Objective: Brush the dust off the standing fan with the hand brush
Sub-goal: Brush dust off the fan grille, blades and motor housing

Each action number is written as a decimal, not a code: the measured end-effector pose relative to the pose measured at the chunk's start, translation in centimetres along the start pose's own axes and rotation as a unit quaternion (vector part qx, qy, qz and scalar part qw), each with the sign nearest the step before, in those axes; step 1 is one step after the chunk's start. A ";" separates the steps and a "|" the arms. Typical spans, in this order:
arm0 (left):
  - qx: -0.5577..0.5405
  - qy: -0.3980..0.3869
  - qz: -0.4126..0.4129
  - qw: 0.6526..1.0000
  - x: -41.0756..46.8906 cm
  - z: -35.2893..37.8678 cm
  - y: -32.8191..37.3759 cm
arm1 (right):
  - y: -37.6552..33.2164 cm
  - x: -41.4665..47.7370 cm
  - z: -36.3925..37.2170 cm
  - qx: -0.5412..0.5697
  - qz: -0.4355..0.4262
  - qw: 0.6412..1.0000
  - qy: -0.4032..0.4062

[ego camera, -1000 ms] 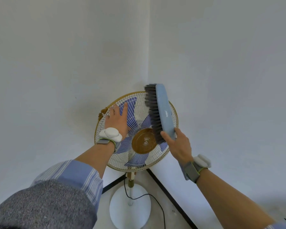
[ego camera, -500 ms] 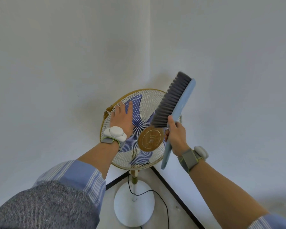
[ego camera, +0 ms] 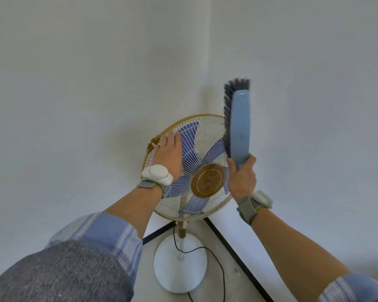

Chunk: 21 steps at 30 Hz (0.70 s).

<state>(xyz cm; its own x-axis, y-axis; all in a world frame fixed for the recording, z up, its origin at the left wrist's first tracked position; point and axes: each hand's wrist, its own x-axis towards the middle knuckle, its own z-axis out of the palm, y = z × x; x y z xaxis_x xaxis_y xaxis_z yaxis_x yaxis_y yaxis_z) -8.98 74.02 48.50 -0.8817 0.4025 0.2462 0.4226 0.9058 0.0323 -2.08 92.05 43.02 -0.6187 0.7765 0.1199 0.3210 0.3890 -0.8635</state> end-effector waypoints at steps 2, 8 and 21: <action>-0.009 0.005 0.000 1.000 -0.1 0.0 0.0 | 0.1 -0.8 0.3 -0.016 -0.031 0.999 -0.025; -0.027 0.016 0.002 1.000 -0.3 -0.2 -0.4 | 2.3 -3.9 1.8 0.127 -0.002 0.984 -0.125; -0.059 0.014 0.029 0.998 -0.7 -1.1 0.3 | -0.7 1.0 -1.5 0.145 0.033 0.989 -0.014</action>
<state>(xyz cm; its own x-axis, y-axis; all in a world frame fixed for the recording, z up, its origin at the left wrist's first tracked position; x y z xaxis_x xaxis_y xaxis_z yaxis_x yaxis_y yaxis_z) -8.02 73.84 49.44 -0.8498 0.4484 0.2769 0.4957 0.8586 0.1308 -1.90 93.29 44.49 -0.6246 0.7795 0.0473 0.1458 0.1759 -0.9736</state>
